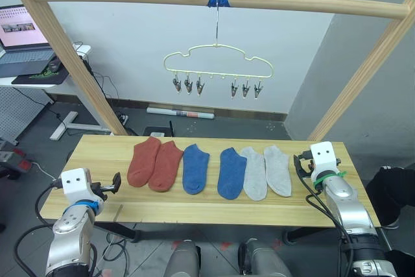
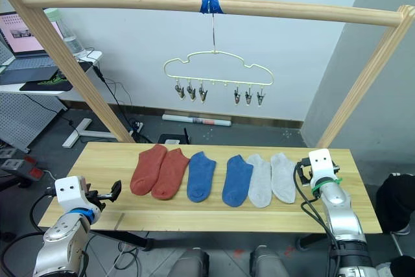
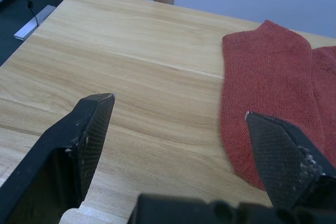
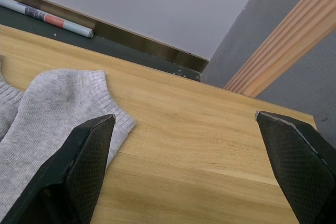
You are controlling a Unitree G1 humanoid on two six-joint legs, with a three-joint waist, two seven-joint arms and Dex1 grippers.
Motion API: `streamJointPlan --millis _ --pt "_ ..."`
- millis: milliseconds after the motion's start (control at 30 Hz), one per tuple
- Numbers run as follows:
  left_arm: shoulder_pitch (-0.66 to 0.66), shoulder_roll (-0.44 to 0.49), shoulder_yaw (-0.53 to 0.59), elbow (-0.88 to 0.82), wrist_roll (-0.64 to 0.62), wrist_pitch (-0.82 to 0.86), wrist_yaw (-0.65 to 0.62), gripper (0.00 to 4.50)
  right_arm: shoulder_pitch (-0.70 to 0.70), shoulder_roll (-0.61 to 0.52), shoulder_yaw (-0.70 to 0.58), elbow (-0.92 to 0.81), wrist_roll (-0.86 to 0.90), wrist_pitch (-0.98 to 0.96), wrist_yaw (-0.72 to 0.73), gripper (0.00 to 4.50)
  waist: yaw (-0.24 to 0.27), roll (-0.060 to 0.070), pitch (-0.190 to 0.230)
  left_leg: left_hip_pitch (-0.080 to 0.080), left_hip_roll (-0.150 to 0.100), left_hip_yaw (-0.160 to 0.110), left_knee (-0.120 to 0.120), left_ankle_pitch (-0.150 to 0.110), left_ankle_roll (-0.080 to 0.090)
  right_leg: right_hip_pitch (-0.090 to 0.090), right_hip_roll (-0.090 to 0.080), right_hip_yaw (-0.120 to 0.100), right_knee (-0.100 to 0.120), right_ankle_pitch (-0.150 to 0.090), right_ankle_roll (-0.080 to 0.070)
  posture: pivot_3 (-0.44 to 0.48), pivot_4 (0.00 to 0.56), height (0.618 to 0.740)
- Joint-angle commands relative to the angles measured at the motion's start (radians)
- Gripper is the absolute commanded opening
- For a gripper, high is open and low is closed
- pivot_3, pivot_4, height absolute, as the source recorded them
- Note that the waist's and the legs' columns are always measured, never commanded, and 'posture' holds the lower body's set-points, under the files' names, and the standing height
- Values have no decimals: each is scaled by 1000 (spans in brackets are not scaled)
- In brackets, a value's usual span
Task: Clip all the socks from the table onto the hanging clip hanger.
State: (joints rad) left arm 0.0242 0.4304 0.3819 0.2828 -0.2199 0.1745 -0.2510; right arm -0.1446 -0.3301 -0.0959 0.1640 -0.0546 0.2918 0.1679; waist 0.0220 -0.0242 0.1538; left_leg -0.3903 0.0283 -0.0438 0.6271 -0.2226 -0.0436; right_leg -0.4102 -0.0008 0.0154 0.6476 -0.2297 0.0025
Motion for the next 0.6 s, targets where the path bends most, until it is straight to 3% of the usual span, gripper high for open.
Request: streamJointPlan --millis 33,600 --pt "-7 5 28 -53 -21 18 14 4454 -13 -3 -15 -24 6 -8 -12 4500 0 0 0 0 0 0 0 0 0 0 0 0 0 0 0 91 100 740" --pt "20 -21 51 -136 -31 82 90 4454 -26 0 -14 -10 1 -8 -21 4500 0 0 -1 1 0 0 0 0 0 1 0 0 0 0 0 88 114 740"
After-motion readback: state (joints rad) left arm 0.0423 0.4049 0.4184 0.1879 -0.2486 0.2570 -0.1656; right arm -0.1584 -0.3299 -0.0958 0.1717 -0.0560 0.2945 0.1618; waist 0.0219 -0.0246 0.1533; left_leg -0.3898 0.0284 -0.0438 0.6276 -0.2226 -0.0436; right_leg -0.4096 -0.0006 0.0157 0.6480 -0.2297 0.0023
